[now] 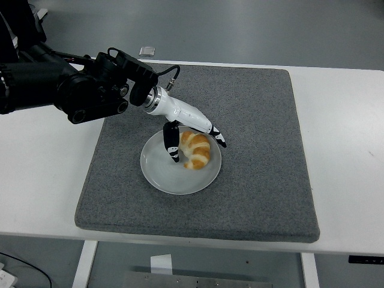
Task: Place the bread on the plate
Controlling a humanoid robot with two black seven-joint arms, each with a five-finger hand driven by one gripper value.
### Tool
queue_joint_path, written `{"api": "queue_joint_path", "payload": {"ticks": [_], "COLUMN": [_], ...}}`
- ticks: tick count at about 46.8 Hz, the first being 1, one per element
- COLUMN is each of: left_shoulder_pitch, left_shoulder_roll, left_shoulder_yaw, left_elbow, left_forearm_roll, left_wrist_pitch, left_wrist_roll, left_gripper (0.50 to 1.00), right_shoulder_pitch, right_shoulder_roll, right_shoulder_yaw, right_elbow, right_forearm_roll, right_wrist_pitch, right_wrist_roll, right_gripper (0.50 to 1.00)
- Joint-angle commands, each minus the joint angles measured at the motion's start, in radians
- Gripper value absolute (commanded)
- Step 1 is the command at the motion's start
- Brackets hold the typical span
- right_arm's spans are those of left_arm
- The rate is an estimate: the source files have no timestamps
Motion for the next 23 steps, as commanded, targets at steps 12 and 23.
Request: {"api": "queue_joint_path", "payload": {"ticks": [12, 23], "left_shoulder_pitch": [-0.003, -0.005], "left_shoulder_roll": [0.015, 0.054], "left_shoulder_yaw": [-0.065, -0.106], "left_elbow": [0.001, 0.004], "left_forearm_roll": [-0.059, -0.209], "left_wrist_pitch": [-0.011, -0.052], "left_wrist_roll": [0.0, 0.0], "left_gripper": [1.0, 1.0], "right_shoulder_pitch": [0.0, 0.0], "right_shoulder_roll": [0.0, 0.0], "right_shoulder_yaw": [0.0, 0.0], "right_elbow": [0.0, 0.0], "right_forearm_roll": [0.0, 0.002], "right_wrist_pitch": [0.0, 0.0], "right_wrist_roll": [0.0, 0.0], "right_gripper": [0.932, 0.932]}}
